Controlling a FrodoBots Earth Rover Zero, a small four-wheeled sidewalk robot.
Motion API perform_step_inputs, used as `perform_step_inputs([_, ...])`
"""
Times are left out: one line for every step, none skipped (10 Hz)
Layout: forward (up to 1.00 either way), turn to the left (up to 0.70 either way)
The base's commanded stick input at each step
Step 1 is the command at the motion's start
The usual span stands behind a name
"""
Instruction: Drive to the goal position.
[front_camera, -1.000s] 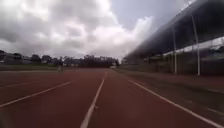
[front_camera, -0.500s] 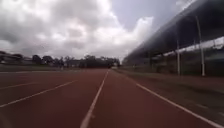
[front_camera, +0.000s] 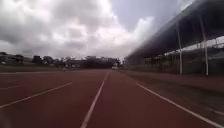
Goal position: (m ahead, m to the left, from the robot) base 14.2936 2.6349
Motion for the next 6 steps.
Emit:
perform_step_inputs([0.7,0.0])
perform_step_inputs([0.7,0.0])
perform_step_inputs([0.7,0.0])
perform_step_inputs([0.7,0.0])
perform_step_inputs([0.7,0.0])
perform_step_inputs([0.7,0.0])
